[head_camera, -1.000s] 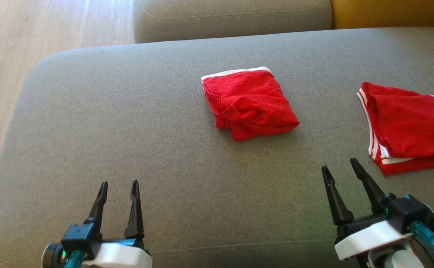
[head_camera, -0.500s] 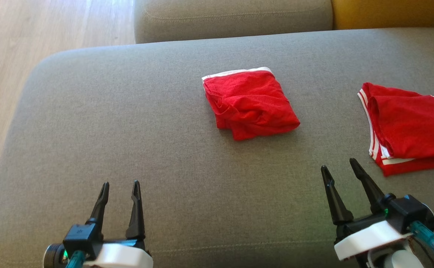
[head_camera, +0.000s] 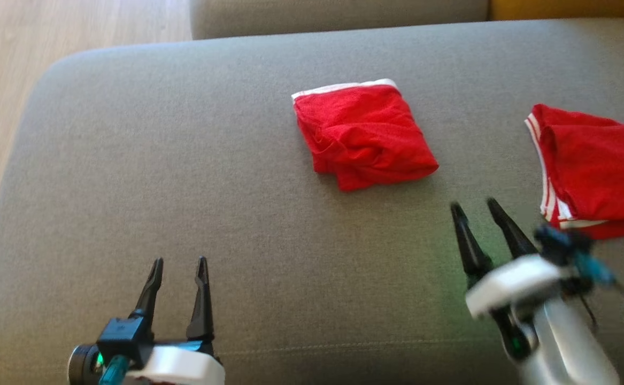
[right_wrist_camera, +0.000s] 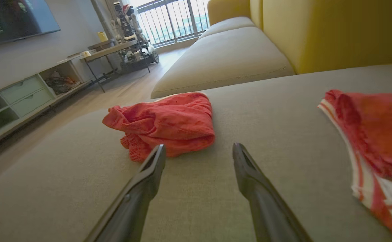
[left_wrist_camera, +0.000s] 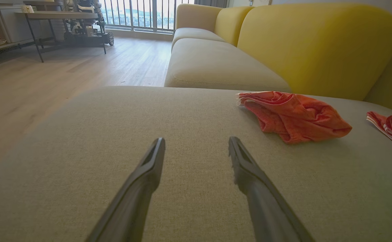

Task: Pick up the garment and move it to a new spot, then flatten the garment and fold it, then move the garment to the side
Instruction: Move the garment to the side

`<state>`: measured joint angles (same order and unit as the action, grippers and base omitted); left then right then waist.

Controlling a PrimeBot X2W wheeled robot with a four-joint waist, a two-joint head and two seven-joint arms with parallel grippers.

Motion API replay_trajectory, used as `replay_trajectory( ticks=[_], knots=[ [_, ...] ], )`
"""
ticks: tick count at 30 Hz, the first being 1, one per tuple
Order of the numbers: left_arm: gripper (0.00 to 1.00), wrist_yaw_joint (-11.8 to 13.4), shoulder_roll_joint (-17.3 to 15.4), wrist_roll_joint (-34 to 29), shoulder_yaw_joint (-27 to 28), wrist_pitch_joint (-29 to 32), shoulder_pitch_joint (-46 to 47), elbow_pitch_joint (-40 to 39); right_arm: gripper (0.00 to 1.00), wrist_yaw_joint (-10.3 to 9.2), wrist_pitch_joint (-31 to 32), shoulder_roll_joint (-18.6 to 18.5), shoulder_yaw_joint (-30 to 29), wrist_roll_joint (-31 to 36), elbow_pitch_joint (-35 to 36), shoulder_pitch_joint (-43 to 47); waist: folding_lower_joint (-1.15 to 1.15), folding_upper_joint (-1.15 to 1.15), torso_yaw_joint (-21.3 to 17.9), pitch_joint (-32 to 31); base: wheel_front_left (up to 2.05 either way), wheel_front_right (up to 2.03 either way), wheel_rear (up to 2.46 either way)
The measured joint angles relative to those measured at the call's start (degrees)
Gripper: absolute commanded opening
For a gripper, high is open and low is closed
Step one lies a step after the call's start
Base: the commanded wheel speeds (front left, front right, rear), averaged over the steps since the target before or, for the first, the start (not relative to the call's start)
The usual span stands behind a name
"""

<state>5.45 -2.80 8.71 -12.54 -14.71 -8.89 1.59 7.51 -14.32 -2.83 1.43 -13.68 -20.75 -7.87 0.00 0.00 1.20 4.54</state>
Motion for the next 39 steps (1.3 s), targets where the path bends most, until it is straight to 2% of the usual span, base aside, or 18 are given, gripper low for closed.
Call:
replay_trajectory(
  ticks=[3,9,15,19,25,26,27,28,29,30,39],
  knots=[
    [1.00,-0.53,-0.01,-0.36,-0.76,0.00,1.26,0.43,1.00,0.00,4.50,0.00,1.16,-6.00,-10.16,-9.87,0.00,0.00,0.79,1.05,0.00,0.00,0.00],
    [1.00,-1.00,-0.01,-1.07,-1.98,0.00,3.70,0.65,1.00,0.00,12.87,-0.42,-3.75,-7.09,-26.13,-26.67,0.00,0.00,3.74,3.06,0.00,0.00,0.00],
    [1.00,-1.00,0.00,-1.05,-3.52,0.00,5.09,0.98,1.00,0.00,16.70,-3.31,-8.90,-7.15,-39.01,-35.88,0.01,0.00,6.95,5.26,0.00,0.00,0.00],
    [1.00,-1.27,0.00,-1.05,-4.35,0.00,6.70,1.52,1.00,0.00,19.86,-3.66,-9.76,-7.76,-45.14,-39.99,0.01,0.00,8.68,6.72,0.00,0.00,0.00],
    [1.00,-1.33,0.01,-0.87,-5.45,0.00,7.85,1.87,1.00,0.00,20.70,-4.39,-8.73,-8.27,-49.51,-44.59,0.01,0.00,10.27,8.15,0.00,0.00,0.00],
    [1.00,-1.33,0.01,-0.87,-5.56,0.00,8.06,1.94,0.98,0.00,21.09,-4.61,-8.48,-8.01,-50.18,-44.91,0.01,0.00,10.45,8.23,0.00,0.00,0.00],
    [1.00,-1.24,0.01,-0.85,-5.71,0.00,8.18,1.97,0.78,0.00,21.37,-4.74,-8.22,-7.91,-50.74,-45.03,0.01,0.00,10.62,8.26,0.00,0.00,0.00],
    [1.00,-1.09,0.02,-0.54,-5.82,0.00,8.24,1.97,0.48,0.00,21.32,-4.74,-7.80,-7.73,-51.14,-45.03,0.01,0.00,10.73,8.25,0.00,0.00,0.00],
    [1.00,-1.08,0.02,-0.31,-5.91,0.00,8.25,1.97,0.29,0.00,20.84,-4.74,-7.09,-7.15,-51.43,-45.02,0.01,0.00,10.79,8.21,0.00,0.00,0.00],
    [1.00,-0.88,0.01,-0.07,-5.98,0.00,8.25,1.97,0.00,0.00,20.30,-4.74,-6.58,-6.59,-51.60,-45.02,0.01,0.00,10.81,8.16,0.00,0.00,0.00],
    [1.00,-0.40,0.02,0.54,-5.52,0.00,7.94,1.81,0.00,0.00,13.58,-4.64,-0.57,-4.36,-50.81,-44.93,0.00,0.00,8.30,6.90,0.00,0.00,0.00]
  ],
)
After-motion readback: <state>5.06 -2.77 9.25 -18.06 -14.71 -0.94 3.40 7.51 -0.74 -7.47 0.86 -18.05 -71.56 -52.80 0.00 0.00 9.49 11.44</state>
